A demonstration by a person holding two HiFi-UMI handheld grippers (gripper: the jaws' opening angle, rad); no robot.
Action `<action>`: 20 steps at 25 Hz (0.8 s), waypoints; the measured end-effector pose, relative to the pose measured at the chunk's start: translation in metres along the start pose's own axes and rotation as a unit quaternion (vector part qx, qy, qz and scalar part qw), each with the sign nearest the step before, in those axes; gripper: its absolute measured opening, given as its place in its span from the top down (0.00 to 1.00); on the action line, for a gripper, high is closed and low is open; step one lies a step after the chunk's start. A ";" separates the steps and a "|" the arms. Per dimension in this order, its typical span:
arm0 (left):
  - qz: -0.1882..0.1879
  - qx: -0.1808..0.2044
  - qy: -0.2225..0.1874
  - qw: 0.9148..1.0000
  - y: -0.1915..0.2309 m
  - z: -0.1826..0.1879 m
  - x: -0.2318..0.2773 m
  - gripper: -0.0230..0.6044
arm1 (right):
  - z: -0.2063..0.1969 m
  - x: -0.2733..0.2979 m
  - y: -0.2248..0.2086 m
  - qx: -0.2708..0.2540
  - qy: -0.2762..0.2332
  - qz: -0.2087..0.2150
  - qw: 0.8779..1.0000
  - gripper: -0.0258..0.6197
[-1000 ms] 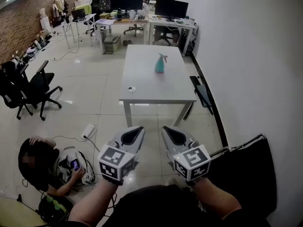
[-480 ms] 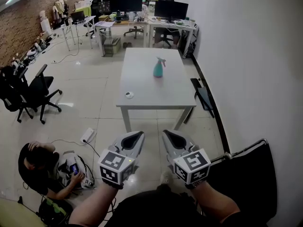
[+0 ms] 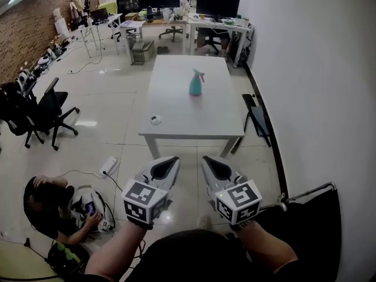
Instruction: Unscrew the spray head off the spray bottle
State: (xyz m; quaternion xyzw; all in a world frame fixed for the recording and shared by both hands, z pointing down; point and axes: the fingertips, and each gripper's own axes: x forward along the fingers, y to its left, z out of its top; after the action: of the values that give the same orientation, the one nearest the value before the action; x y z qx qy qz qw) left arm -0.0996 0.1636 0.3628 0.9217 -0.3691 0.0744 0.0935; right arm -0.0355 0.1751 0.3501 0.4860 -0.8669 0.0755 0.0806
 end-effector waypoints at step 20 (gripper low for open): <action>0.035 0.012 0.024 0.999 -0.012 0.012 0.104 0.94 | 0.002 0.016 -0.102 0.006 -0.005 0.042 0.999 0.97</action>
State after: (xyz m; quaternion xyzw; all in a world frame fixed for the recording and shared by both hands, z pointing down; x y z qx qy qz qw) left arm -0.0159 0.0999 0.3709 0.9072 -0.3979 0.1042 0.0883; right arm 0.0435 0.1087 0.3569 0.4499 -0.8865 0.0818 0.0701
